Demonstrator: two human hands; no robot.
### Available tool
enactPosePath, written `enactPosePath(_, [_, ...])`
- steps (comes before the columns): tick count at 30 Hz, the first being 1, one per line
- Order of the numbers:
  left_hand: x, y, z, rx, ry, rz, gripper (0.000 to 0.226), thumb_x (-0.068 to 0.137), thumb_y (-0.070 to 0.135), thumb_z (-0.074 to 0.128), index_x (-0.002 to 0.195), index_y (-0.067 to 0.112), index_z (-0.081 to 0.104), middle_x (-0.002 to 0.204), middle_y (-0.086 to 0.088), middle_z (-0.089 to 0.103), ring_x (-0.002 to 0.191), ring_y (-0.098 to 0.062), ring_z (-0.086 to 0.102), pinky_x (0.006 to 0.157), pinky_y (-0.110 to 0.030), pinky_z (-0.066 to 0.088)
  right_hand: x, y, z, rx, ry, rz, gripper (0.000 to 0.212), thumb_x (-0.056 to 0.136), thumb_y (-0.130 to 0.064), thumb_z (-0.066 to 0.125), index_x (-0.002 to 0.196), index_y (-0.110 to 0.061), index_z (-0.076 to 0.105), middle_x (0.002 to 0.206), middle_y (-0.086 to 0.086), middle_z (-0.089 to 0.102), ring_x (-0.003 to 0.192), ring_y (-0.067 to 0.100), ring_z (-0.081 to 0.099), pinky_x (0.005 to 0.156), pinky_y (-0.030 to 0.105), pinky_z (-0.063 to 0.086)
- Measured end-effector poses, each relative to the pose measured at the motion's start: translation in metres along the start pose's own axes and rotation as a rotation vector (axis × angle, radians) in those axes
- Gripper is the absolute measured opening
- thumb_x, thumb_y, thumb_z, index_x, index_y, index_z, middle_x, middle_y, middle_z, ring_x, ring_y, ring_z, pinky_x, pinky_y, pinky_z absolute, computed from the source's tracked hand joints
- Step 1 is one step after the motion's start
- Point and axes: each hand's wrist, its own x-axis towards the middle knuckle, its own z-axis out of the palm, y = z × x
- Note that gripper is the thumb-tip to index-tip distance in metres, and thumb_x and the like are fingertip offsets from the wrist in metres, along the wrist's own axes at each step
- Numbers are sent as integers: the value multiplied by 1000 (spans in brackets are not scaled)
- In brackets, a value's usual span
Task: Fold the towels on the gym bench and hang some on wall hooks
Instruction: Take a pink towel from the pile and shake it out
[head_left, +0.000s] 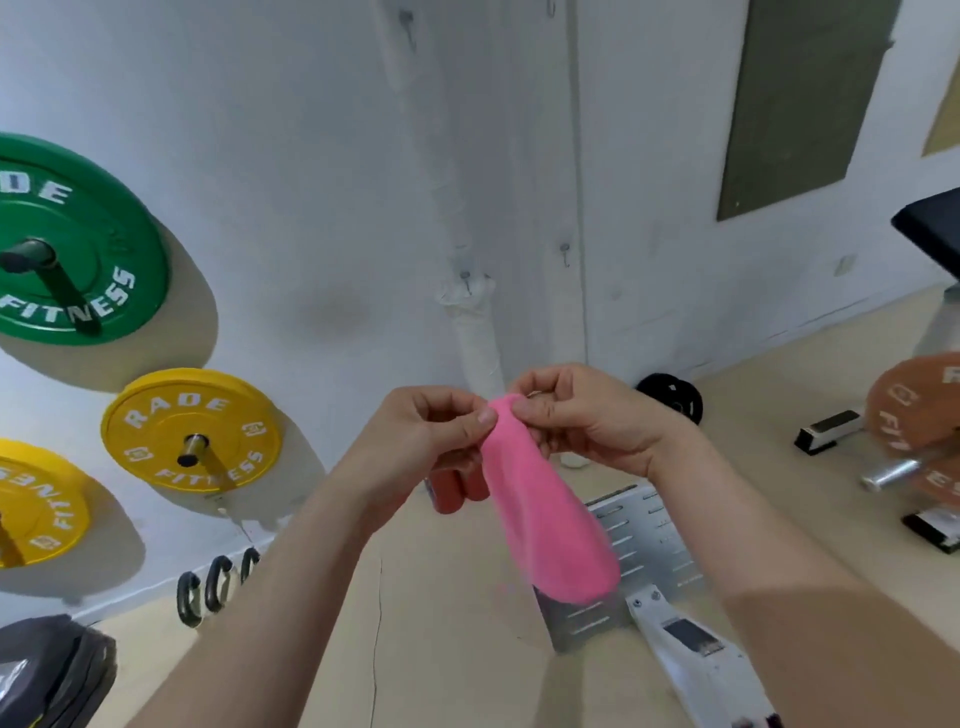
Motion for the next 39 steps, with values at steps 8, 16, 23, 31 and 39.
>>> enactPosePath(8, [145, 2, -47, 73, 58, 64, 12, 89, 12, 63, 83, 7, 72, 73, -12, 60, 67, -21, 50, 65, -33, 41, 122, -27, -63, -184, 167, -81, 4, 88, -14, 66, 87, -18, 66, 82, 0, 59, 73, 7, 52, 67, 22, 41])
enactPosePath(16, [313, 12, -151, -32, 98, 144, 15, 95, 12, 52, 84, 9, 63, 63, 2, 51, 54, -10, 40, 51, -20, 32, 310, -70, -107, -113, 242, -157, 7, 92, -7, 59, 85, -11, 59, 75, 7, 54, 67, 13, 50, 65, 26, 42])
enactPosePath(23, [434, 49, -239, -292, -32, 164, 16, 93, 8, 52, 94, 4, 68, 49, 8, 53, 46, -7, 40, 47, -17, 37, 446, -128, -145, -90, 227, -224, 2, 91, -9, 59, 89, -9, 60, 79, 5, 56, 70, 12, 52, 65, 26, 44])
enactPosePath(31, [562, 121, -293, -260, 10, 343, 16, 90, 6, 58, 102, 3, 69, 71, 0, 66, 57, -8, 55, 54, -18, 45, 551, -219, -204, -194, 299, -378, 11, 90, -8, 62, 79, -12, 61, 74, 3, 57, 67, 13, 52, 62, 25, 44])
enactPosePath(39, [668, 200, -305, 44, 358, 657, 10, 82, 10, 70, 85, 19, 68, 70, -6, 64, 55, -8, 52, 54, -22, 42, 633, -308, -273, -331, 491, -583, 18, 86, -7, 66, 72, -17, 63, 68, 1, 56, 56, 10, 47, 52, 23, 37])
